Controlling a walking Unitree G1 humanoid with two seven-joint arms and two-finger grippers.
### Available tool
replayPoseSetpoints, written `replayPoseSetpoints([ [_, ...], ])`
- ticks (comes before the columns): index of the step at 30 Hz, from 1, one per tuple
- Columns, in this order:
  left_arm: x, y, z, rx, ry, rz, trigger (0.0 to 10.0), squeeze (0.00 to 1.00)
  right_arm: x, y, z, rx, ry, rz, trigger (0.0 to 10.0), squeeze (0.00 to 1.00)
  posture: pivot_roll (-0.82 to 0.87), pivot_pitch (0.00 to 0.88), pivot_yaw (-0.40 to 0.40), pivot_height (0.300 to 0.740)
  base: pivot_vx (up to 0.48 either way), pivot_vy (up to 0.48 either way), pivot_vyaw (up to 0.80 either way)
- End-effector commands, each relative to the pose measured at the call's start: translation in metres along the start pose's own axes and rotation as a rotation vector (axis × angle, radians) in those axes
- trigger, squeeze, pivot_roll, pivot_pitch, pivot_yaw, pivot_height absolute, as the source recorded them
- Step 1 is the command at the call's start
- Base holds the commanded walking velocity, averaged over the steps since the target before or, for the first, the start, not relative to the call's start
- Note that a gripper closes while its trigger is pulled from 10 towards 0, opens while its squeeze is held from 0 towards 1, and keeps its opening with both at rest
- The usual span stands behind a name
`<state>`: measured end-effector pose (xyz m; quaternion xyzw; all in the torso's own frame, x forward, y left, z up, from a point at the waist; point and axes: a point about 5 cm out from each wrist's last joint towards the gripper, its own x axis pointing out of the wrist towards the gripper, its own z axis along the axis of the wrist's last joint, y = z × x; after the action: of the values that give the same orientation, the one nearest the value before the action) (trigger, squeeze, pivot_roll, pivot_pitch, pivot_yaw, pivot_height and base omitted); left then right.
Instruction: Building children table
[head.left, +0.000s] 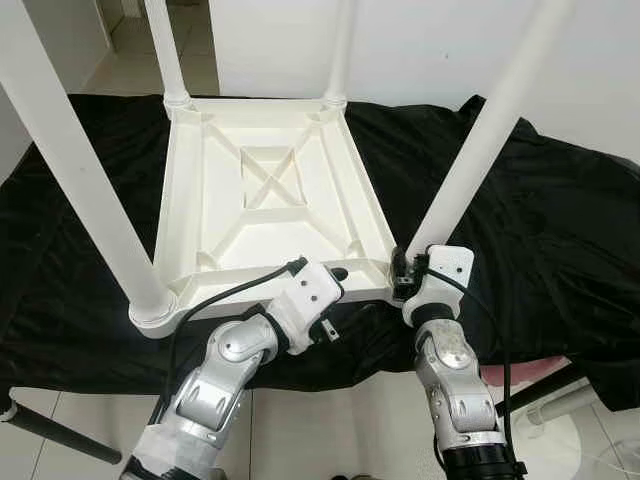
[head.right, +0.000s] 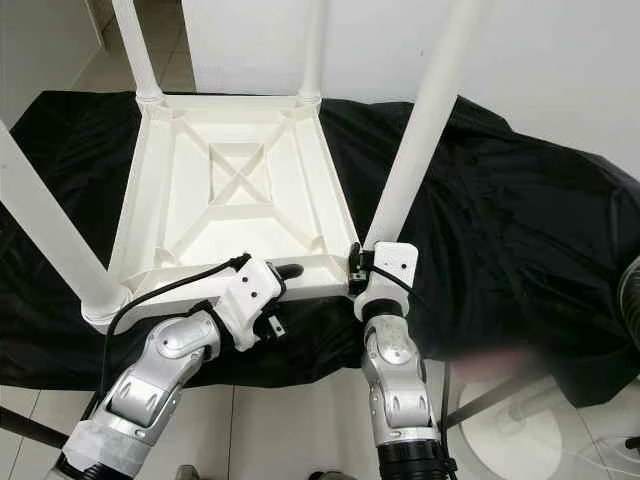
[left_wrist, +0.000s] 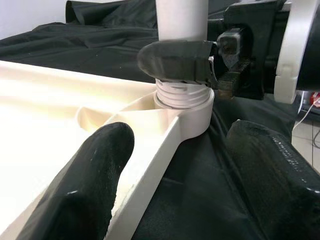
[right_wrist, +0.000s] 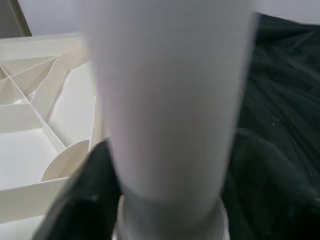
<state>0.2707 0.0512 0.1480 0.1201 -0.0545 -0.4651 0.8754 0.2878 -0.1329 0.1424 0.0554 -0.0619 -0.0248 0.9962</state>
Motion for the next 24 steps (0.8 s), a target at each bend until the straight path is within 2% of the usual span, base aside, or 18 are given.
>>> replayPoseSetpoints([
  [1,0.001,0.000,0.004,-0.005,-0.009,0.009,10.0,0.00,-0.003,0.004,0.002,0.065,-0.011,0.028,10.0,1.00,-0.07,0.077,-0.032,0.740,0.000,0.000,0.00],
  [5,0.001,0.001,0.004,-0.004,-0.011,0.010,10.0,0.00,-0.003,0.003,0.003,0.060,-0.021,0.049,10.0,1.00,-0.07,0.077,-0.032,0.740,0.000,0.000,0.00],
  [6,0.001,0.000,0.004,-0.007,-0.008,0.010,10.0,0.00,-0.002,-0.001,0.004,0.045,-0.023,0.101,10.0,0.62,-0.07,0.081,-0.033,0.740,0.000,0.000,0.00],
  [8,0.000,-0.001,0.003,-0.009,-0.006,0.009,10.0,0.00,-0.002,-0.003,0.005,0.035,-0.022,0.136,10.0,0.62,-0.07,0.081,-0.033,0.740,0.000,0.000,0.00],
  [9,0.000,-0.002,0.003,-0.016,-0.003,0.002,10.0,0.00,0.000,-0.008,0.005,0.023,-0.016,0.186,10.0,0.00,-0.07,0.081,-0.035,0.740,0.000,0.000,0.00],
  [11,0.000,-0.002,0.003,-0.016,-0.003,0.002,10.0,0.00,0.000,-0.008,0.005,0.023,-0.016,0.186,10.0,0.00,-0.07,0.081,-0.035,0.740,0.000,0.000,0.00],
  [13,0.000,-0.003,0.003,-0.024,0.000,-0.015,10.0,0.00,0.004,-0.014,0.006,0.008,-0.014,0.233,10.0,0.00,-0.07,0.077,-0.039,0.740,0.000,0.000,0.00],
  [14,-0.001,-0.005,0.004,-0.048,-0.003,-0.039,10.0,0.00,0.009,-0.020,0.009,-0.005,-0.011,0.295,10.0,0.00,-0.07,0.082,-0.042,0.740,0.000,0.000,0.00],
  [16,-0.001,-0.005,0.004,-0.048,-0.003,-0.039,10.0,0.00,0.009,-0.020,0.009,-0.005,-0.011,0.295,10.0,0.00,-0.07,0.082,-0.042,0.740,0.000,0.000,0.00],
  [20,-0.007,-0.016,0.005,-0.142,-0.018,-0.178,10.0,0.00,0.025,-0.032,0.020,-0.112,-0.003,0.521,10.0,0.00,-0.07,0.072,-0.034,0.740,0.000,0.000,0.00],
  [24,-0.007,-0.017,0.005,-0.133,-0.011,-0.187,10.0,0.00,0.027,-0.033,0.019,-0.128,0.008,0.552,10.0,0.00,-0.07,0.071,-0.035,0.740,0.000,0.000,0.00],
])
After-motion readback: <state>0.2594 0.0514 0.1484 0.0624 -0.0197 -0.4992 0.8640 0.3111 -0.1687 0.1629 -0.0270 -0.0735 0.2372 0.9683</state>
